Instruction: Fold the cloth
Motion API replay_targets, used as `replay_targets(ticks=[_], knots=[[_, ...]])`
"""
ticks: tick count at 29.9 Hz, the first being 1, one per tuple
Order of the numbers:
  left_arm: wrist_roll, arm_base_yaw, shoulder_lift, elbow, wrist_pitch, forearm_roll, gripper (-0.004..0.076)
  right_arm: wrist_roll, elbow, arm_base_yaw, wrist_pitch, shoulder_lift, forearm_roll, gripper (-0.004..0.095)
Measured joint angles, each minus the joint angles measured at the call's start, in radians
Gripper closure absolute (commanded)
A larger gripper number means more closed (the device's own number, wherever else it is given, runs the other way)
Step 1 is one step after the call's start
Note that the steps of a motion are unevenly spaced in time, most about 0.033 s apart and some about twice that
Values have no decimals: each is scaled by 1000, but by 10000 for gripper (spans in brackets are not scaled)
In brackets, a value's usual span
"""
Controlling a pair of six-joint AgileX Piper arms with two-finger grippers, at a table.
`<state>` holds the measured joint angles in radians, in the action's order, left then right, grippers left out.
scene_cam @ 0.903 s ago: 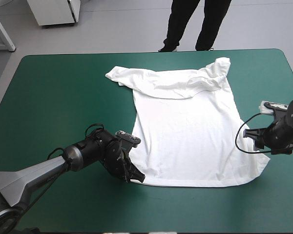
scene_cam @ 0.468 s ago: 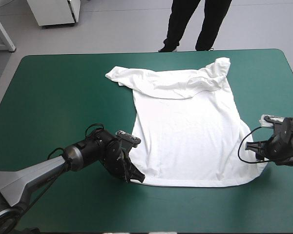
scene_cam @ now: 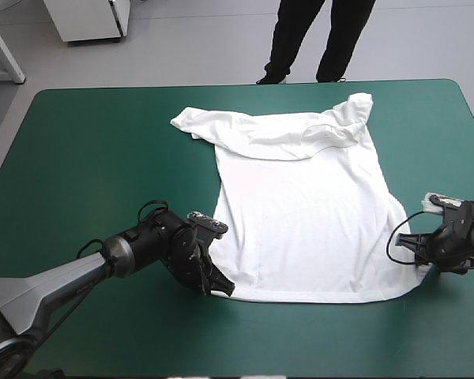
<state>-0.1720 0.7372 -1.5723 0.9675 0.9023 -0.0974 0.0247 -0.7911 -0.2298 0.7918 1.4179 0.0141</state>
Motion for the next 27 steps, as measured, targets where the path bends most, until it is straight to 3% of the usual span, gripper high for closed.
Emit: replay_targets(ticks=[7, 14, 27], knots=[[0, 0, 0, 0, -3, 0, 746, -4, -21, 0, 17, 42, 8, 509], [6, 0, 0, 0, -5, 0, 746, -25, -32, -2, 6, 62, 28, 925], [7, 0, -5, 43, -24, 18, 746, -53, -25, -3, 16, 14, 109, 925]])
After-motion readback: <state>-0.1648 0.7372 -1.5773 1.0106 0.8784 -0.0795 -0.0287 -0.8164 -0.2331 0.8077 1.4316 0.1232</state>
